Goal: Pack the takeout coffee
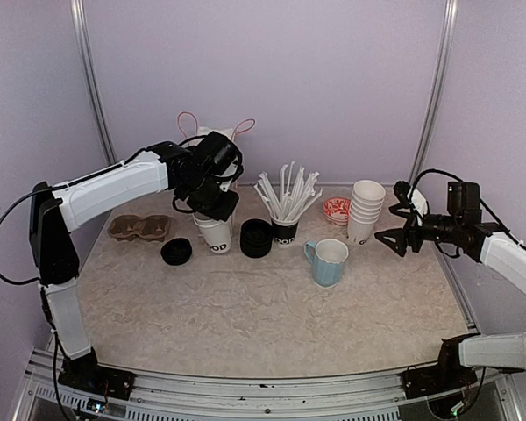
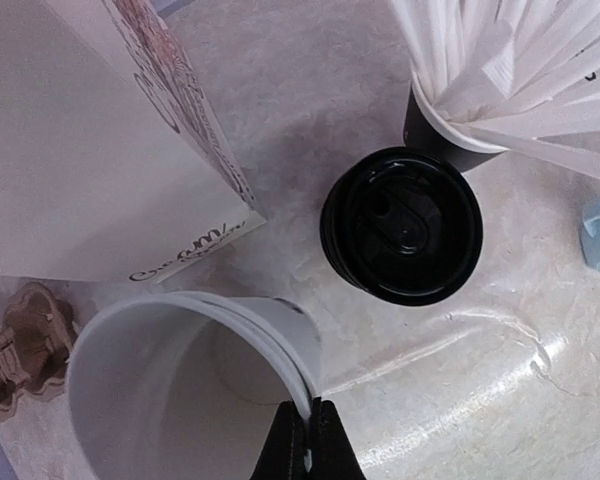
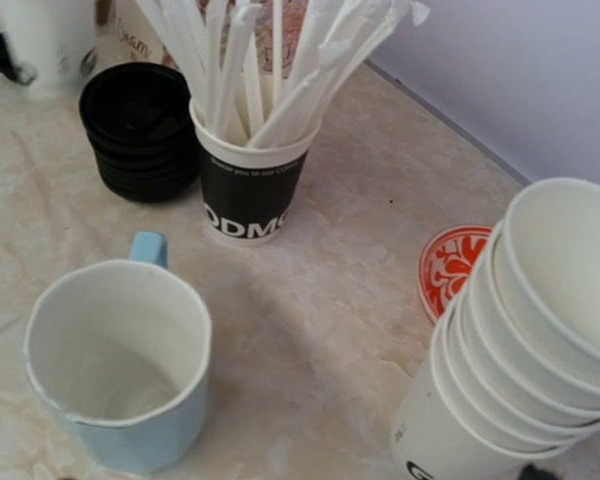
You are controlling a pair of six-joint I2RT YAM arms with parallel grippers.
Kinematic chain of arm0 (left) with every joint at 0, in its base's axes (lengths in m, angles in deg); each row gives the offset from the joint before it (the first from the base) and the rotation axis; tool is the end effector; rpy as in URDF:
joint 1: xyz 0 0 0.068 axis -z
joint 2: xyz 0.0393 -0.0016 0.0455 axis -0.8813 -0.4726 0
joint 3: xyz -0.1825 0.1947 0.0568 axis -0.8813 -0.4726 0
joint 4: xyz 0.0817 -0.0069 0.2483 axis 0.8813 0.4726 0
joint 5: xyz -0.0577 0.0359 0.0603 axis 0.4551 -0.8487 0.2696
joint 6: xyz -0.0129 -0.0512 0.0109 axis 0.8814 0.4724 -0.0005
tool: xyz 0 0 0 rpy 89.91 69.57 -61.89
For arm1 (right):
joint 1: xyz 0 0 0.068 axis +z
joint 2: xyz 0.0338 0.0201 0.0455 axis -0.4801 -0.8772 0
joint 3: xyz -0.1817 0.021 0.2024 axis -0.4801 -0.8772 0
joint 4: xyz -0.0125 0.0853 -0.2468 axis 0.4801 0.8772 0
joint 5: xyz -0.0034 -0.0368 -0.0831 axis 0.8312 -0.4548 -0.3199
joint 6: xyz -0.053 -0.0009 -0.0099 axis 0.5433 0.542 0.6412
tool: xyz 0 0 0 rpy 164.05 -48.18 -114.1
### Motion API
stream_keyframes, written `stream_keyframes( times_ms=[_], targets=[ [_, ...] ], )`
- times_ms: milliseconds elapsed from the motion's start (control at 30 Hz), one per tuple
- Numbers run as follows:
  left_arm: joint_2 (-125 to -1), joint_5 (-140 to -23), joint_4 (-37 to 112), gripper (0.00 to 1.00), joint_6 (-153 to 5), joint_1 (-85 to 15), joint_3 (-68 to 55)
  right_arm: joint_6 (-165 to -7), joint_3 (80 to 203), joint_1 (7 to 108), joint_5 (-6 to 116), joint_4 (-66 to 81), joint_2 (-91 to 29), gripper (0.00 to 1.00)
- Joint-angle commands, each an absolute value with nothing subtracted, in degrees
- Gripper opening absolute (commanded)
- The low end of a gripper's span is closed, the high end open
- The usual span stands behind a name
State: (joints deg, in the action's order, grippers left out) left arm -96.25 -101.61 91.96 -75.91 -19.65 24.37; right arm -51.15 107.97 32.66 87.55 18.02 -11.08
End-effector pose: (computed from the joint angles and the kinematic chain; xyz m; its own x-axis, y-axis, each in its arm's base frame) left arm 0.3100 -0.2710 0.3059 -0.7153 0.4339 -0.5478 0.4689 0.8792 0.0841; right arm 0.2296 0.0389 0.2725 -0.1504 -0.3706 -0.9166 -0.7723 0.6228 -0.1250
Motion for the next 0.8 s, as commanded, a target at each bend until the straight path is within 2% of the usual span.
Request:
stream_keyframes(
  times_ms=[0,67,200,233,267,300,333,367,400,433,467,500,533,567,600,633,667,700,733,767],
  targets=[
    [-99.9,-102.2,95.3,0.0,-75.7,-18.9,28.4,-51.3,107.8,33.2,90.1,18.9,-10.5,0.81],
    [-98.9,-96.2,92.3,0.0,-74.6,-19.5,26.7,-53.8,108.2,33.4,92.3,17.7,-9.5,0.8],
    [-98.3,-114.2,94.2,0.0,-74.3,-18.5,25.7,-59.0,109.5,33.9,94.9,16.1,-9.4,0.75],
    [-99.0,-112.9,95.9,0.0,-74.2,-18.0,27.0,-59.2,109.5,34.0,95.1,15.8,-9.8,0.75],
    [-99.7,-106.0,93.7,0.0,-74.8,-18.8,25.8,-59.3,109.3,34.0,95.1,15.4,-10.0,0.75],
    [-97.7,-105.3,89.0,0.0,-73.6,-19.2,22.2,-59.2,108.9,34.0,94.7,15.0,-10.1,0.75],
    [-96.1,-111.2,87.6,0.0,-72.9,-18.4,21.1,-59.0,108.7,34.0,94.6,15.1,-10.1,0.75],
    [-95.4,-109.6,89.3,0.0,-73.9,-18.4,22.9,-58.7,108.5,34.0,94.6,15.1,-10.0,0.75],
    [-96.0,-99.5,89.7,0.0,-74.0,-20.3,23.6,-58.6,108.2,34.0,94.6,15.3,-9.8,0.75],
    [-96.3,-99.1,88.7,0.0,-71.3,-21.3,22.9,-58.5,108.0,34.0,94.7,15.3,-9.4,0.75],
    [-96.5,-106.5,89.4,0.0,-71.6,-19.8,23.6,-58.5,107.8,34.0,94.9,15.2,-9.1,0.76],
    [-97.3,-103.8,91.9,0.0,-73.8,-18.5,25.8,-58.5,107.6,34.0,94.9,15.2,-8.9,0.76],
    [-98.9,-95.0,91.9,0.0,-73.8,-19.4,26.0,-58.4,107.6,34.0,94.9,15.2,-8.8,0.76],
    [-99.1,-100.5,90.9,0.0,-71.3,-19.3,25.0,-58.4,107.6,34.0,94.9,15.2,-8.7,0.76],
    [-99.7,-113.9,93.3,0.0,-71.0,-17.1,26.5,-58.4,107.5,34.0,95.0,15.3,-8.7,0.76],
    [-101.1,-114.7,97.1,0.0,-72.3,-16.3,29.4,-58.4,107.5,34.0,95.0,15.1,-8.7,0.76],
    [-103.2,-103.2,97.5,0.0,-73.5,-17.5,30.2,-58.4,107.4,34.0,94.9,15.1,-8.6,0.76],
    [-102.8,-104.1,94.1,0.0,-71.3,-17.3,28.0,-58.4,107.3,34.0,94.9,15.1,-8.7,0.76],
    [-101.4,-115.0,92.5,0.0,-70.9,-15.5,26.7,-58.4,107.2,34.0,95.0,15.0,-8.7,0.76],
    [-101.5,-116.6,94.9,0.0,-71.9,-14.8,28.8,-58.4,107.1,34.0,95.0,14.9,-8.8,0.76]
  ],
)
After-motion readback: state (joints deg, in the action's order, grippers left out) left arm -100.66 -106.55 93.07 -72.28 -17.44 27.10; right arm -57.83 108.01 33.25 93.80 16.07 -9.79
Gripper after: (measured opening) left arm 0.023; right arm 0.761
